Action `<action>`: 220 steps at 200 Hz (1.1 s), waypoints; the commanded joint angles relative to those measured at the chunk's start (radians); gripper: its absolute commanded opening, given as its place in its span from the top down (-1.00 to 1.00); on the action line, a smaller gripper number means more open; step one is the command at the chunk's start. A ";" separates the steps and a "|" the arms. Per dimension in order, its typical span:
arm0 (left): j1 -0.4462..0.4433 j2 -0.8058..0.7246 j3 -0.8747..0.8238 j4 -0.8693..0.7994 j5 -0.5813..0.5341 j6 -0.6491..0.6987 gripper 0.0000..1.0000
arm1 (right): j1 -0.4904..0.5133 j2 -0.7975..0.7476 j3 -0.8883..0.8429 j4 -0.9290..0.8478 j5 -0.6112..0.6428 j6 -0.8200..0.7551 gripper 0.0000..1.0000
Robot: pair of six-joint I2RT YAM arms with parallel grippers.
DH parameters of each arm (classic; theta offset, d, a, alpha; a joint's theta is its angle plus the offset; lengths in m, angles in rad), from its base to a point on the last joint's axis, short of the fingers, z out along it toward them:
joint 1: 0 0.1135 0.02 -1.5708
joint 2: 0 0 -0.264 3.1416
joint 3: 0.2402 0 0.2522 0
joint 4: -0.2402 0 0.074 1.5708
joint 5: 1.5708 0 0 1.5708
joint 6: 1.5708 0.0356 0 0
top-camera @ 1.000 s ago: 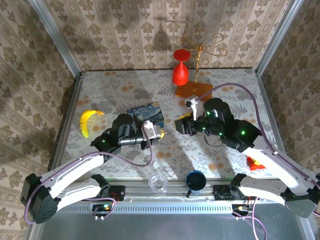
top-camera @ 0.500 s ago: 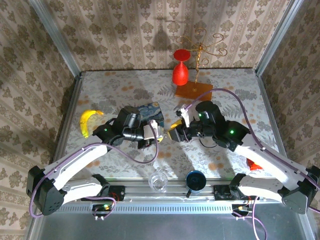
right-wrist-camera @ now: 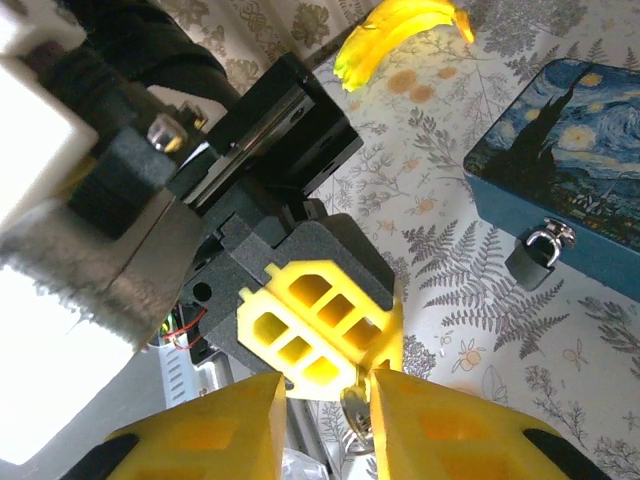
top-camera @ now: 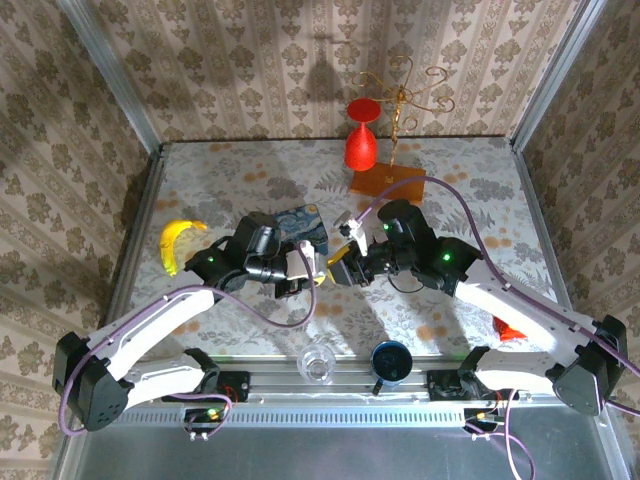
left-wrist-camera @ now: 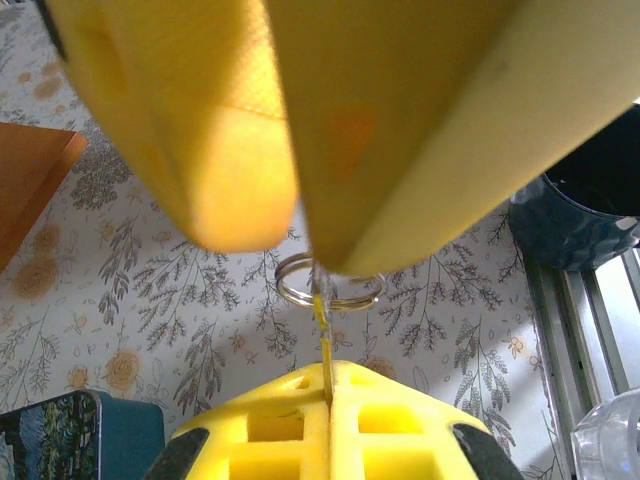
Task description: Unlock the padlock with the key
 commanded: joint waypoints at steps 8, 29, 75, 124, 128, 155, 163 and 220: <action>0.006 -0.022 0.013 0.003 0.021 0.018 1.00 | -0.002 -0.003 -0.017 0.006 -0.025 -0.008 0.45; 0.006 -0.025 0.015 0.006 0.027 0.018 1.00 | -0.003 -0.006 -0.023 -0.002 -0.011 -0.008 0.45; 0.006 -0.028 0.010 0.011 0.030 0.013 1.00 | -0.003 -0.003 -0.024 -0.014 0.006 -0.015 0.49; 0.007 -0.033 0.007 0.018 0.027 0.012 1.00 | -0.003 -0.007 -0.026 -0.015 0.026 -0.017 0.65; 0.006 -0.033 0.007 0.018 0.028 0.011 1.00 | -0.003 -0.007 -0.026 -0.017 0.027 -0.017 0.65; 0.006 -0.036 0.006 0.017 0.029 0.011 1.00 | -0.002 -0.006 -0.027 -0.025 0.034 -0.018 0.68; 0.006 -0.036 0.007 0.018 0.030 0.011 1.00 | -0.003 -0.009 -0.027 -0.027 0.035 -0.019 0.71; 0.008 -0.040 0.001 0.033 0.029 0.014 1.00 | -0.003 -0.008 -0.023 -0.030 0.050 -0.021 1.00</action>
